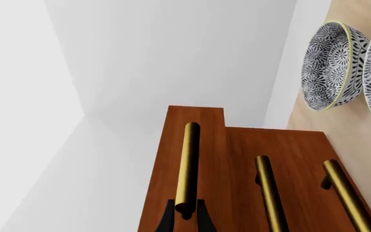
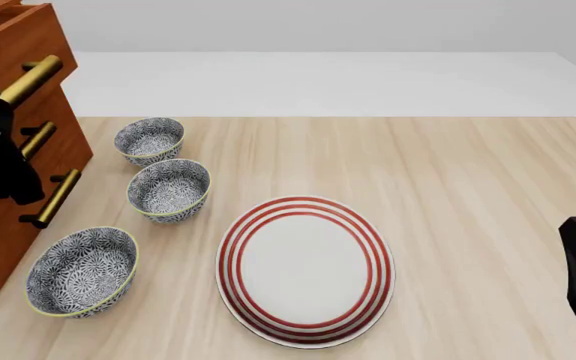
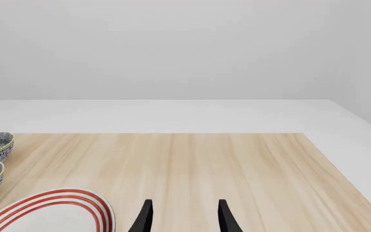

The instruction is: Open the top drawer of the cabinet.

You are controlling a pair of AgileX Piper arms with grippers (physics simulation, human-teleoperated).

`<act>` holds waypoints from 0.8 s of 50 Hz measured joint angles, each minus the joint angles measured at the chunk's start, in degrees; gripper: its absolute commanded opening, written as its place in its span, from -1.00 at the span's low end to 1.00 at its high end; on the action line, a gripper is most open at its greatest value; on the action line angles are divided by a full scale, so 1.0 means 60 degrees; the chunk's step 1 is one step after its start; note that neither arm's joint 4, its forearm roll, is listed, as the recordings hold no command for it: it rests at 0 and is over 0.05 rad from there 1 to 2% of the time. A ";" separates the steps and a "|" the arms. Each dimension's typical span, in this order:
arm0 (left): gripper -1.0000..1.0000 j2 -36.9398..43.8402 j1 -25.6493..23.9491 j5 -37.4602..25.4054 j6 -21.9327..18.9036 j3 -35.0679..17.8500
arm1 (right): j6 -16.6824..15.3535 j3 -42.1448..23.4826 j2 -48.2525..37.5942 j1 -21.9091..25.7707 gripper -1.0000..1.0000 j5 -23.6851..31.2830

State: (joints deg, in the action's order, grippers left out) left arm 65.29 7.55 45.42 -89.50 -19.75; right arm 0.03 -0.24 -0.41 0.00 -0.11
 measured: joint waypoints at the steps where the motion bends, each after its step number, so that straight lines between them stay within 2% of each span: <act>1: -1.00 -0.0004 -0.0001 -0.0009 0.0002 -0.0002 | 0.0000 0.0000 0.0000 0.0000 1.00 0.0000; 40: -1.00 -0.0057 -0.0067 -0.0116 0.0037 -0.0016 | 0.0000 0.0000 0.0000 0.0001 1.00 0.0000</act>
State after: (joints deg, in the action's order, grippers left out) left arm 64.95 7.15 44.73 -89.28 -19.85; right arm 0.03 -0.24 -0.41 0.01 -0.11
